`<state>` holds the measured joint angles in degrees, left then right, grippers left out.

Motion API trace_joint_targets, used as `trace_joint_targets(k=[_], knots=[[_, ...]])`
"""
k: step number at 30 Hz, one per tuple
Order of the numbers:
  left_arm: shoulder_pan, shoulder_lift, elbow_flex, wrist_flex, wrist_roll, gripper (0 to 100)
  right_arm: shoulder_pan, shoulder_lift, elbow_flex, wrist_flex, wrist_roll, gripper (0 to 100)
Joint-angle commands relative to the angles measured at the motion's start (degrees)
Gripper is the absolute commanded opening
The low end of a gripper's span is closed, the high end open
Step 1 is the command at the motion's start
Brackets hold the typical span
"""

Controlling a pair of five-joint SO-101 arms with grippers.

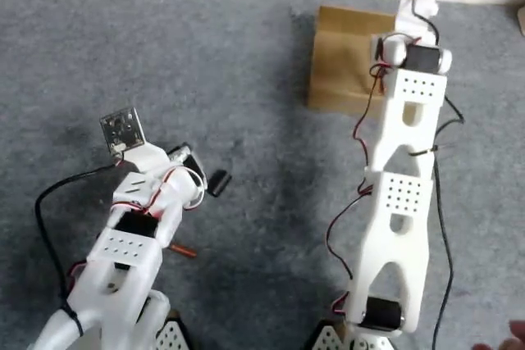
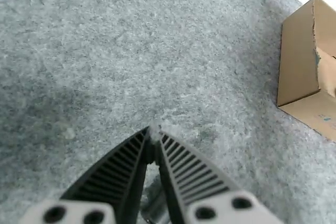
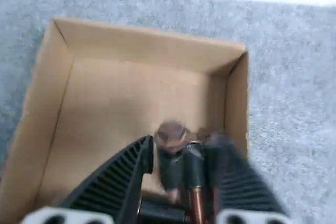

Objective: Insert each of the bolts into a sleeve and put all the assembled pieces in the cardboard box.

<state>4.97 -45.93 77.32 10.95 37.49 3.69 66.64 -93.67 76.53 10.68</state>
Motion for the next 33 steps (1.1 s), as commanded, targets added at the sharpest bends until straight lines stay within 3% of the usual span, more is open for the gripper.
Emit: trace_joint_targets(k=[1,14,17,24,28,33], knots=[[1.19,0.22,-3.47,-1.14,-0.09,1,0.22,-1.36,-5.58,4.26,0.62,33.8],[0.92,0.31,-3.56,-1.14,-0.18,1,-1.1,-16.22,-5.58,18.59,0.35,34.0],[0.57,0.04,-3.56,-1.14,-0.18,1,-4.09,-22.99,-5.58,24.48,0.35,34.0],[-6.11,-0.04,-4.7,-1.14,0.26,1,-10.51,-42.07,-4.35,24.75,-0.35,34.0],[-8.48,-0.04,-4.88,-1.14,0.26,1,-14.55,-56.48,4.79,24.75,-4.4,33.9],[-8.75,-0.04,-5.49,-0.79,0.26,1,-25.19,-78.46,32.4,24.66,-4.84,33.9]])
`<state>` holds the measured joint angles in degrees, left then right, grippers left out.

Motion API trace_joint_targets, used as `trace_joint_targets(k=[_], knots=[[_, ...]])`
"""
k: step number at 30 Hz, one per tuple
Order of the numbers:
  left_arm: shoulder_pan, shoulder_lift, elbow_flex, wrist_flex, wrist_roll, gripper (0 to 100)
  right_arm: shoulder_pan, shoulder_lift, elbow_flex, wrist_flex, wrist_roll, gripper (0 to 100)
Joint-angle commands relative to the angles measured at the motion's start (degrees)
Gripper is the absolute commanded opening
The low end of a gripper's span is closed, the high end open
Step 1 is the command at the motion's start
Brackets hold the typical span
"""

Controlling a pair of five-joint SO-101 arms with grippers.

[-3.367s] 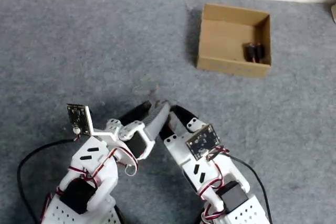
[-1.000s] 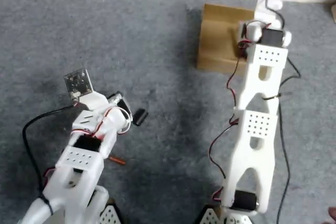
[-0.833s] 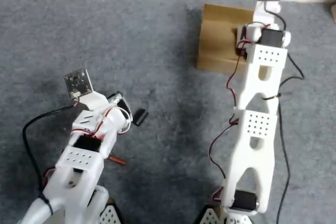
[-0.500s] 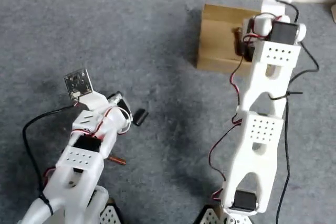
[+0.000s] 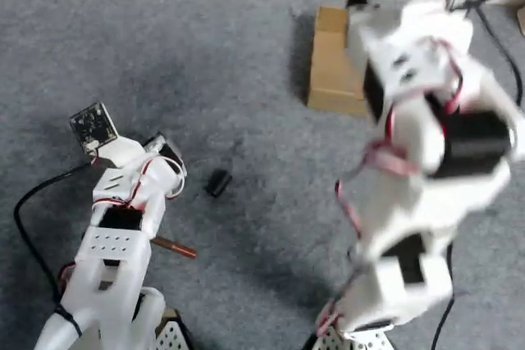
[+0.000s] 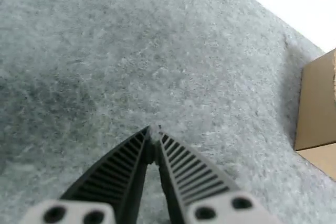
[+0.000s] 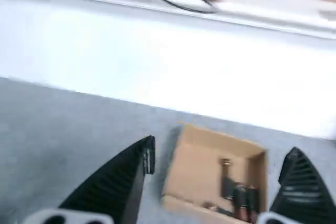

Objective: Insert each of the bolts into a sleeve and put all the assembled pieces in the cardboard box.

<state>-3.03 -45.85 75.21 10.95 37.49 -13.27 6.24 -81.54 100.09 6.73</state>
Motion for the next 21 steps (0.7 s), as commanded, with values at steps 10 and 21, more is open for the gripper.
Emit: trace_joint_targets(k=[10,21], knots=[[-8.57,0.22,-20.18,27.43,-0.09,1,-23.08,-49.19,85.32,-6.64,6.68,33.9],[-26.15,0.31,-36.62,64.09,-18.9,1,-32.66,-57.27,128.4,-29.85,21.36,33.9]])
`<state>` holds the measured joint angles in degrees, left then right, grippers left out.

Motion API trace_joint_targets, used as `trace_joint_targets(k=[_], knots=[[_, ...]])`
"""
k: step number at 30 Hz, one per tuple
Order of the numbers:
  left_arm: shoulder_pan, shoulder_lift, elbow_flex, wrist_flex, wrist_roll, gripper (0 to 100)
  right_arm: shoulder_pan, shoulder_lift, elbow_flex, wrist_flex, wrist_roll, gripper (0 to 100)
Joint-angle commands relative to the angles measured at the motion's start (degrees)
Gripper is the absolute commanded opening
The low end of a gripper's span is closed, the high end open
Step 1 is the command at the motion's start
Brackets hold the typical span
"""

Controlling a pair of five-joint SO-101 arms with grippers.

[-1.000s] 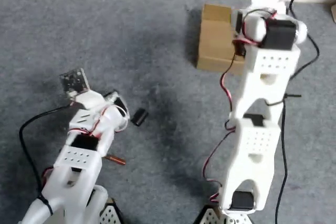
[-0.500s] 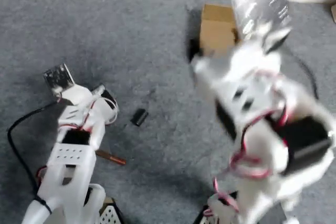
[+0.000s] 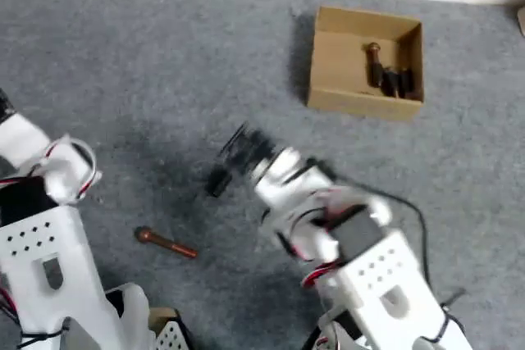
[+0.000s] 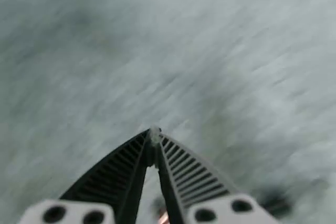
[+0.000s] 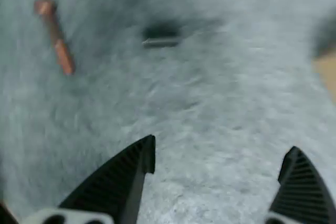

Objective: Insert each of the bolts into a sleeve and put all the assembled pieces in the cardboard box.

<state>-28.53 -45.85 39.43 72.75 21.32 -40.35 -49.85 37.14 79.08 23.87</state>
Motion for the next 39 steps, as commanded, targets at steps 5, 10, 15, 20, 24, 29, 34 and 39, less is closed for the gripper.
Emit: trace_joint_targets(k=[5,10,15,20,24,29,34,39], knots=[[2.51,0.31,5.49,1.58,-2.99,1,-6.99,-1.19,16.84,-20.44,-6.86,33.9],[13.41,-0.13,9.1,2.64,-2.81,1,-7.69,-1.1,18.86,-34.24,-22.59,33.9],[23.6,-0.13,10.33,9.93,-2.55,1,-7.16,0.75,26.77,-43.12,-23.38,33.9],[25.89,-0.13,10.59,9.76,7.3,1,-5.93,2.86,32.48,-47.25,-23.12,33.9],[25.98,-0.13,10.68,10.2,13.19,1,-5.41,2.77,32.84,-47.34,-23.03,33.9],[25.98,0.04,10.86,10.2,12.84,1,-5.32,2.86,32.84,-47.34,-23.03,33.9],[26.07,0.22,17.8,6.07,13.98,1,-5.32,3.03,32.84,-47.34,-22.95,33.9],[26.15,0.13,29.23,-11.08,21.8,1,-5.32,3.12,32.84,-47.34,-22.95,33.9]])
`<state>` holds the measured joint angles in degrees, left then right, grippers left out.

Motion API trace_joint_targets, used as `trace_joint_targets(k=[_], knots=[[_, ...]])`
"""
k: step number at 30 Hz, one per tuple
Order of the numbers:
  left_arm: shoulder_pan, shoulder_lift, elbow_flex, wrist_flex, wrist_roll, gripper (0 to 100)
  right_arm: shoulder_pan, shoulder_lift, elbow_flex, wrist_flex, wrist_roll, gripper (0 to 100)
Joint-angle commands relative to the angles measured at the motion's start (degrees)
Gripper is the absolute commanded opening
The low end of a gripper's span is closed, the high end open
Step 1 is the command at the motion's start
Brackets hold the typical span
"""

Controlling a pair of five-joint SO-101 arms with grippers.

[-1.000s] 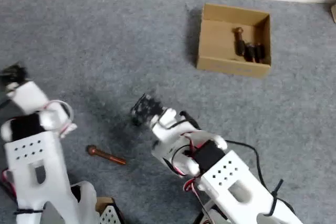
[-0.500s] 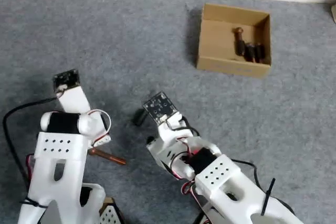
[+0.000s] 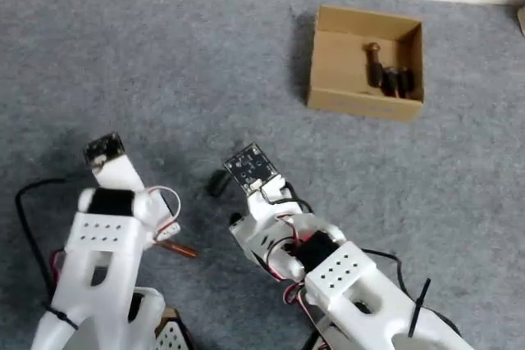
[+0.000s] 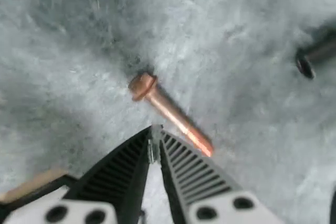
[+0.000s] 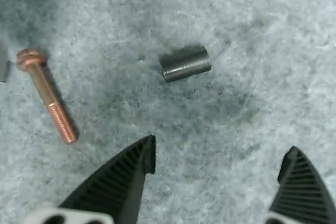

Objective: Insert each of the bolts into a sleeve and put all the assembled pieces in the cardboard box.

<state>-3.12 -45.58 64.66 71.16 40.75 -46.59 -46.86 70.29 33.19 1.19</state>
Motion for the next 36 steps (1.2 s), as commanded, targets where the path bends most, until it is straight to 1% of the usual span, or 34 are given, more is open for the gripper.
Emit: trace_joint_targets(k=[1,2,4,5,7,9,11,13,15,18,21,24,26,30,36], knots=[[1.19,-0.4,5.41,-11.96,2.55,1,0.92,0.13,-0.31,-1.45,-0.09,33.9],[1.71,-0.4,5.85,-13.54,3.08,1,0.92,0.13,-0.31,-1.45,0.79,33.9],[2.77,-0.4,5.76,-14.24,4.92,1,0.92,0.22,-0.22,-1.45,2.29,33.9],[3.65,-0.4,5.67,-14.33,5.98,3,0.92,0.22,-0.22,-1.45,2.55,33.9],[5.76,-0.4,5.76,-14.15,7.56,12,0.92,0.22,-0.22,-1.36,2.64,33.9],[7.96,-0.4,6.02,-13.98,7.91,24,0.92,0.22,-0.22,-1.36,2.81,33.9],[9.54,-0.4,6.2,-13.63,8.0,34,0.92,0.22,-0.22,-1.36,2.81,33.9],[10.51,-0.4,6.2,-11.96,8.0,38,0.92,0.22,-0.22,-1.36,2.81,33.9],[10.33,-0.31,6.2,-11.69,8.09,37,0.92,0.22,-0.22,-1.36,2.81,33.9],[10.24,-0.04,6.29,-11.52,8.09,32,0.92,0.22,-0.22,-1.36,2.81,33.9],[10.15,-0.31,6.2,-11.43,10.2,29,0.92,0.22,-0.22,-1.36,2.9,33.9],[8.04,-0.4,4.62,-11.34,10.11,28,0.92,0.22,-0.22,-1.36,2.9,33.9],[6.9,-0.4,1.89,-8.44,10.11,28,0.92,0.22,-0.22,-1.36,2.9,33.9],[6.46,-0.31,-2.33,1.49,10.11,28,0.92,0.22,-0.22,-1.36,2.9,33.9],[1.71,0.04,-1.01,1.14,10.02,28,0.92,0.22,-0.22,-1.36,2.9,33.9]])
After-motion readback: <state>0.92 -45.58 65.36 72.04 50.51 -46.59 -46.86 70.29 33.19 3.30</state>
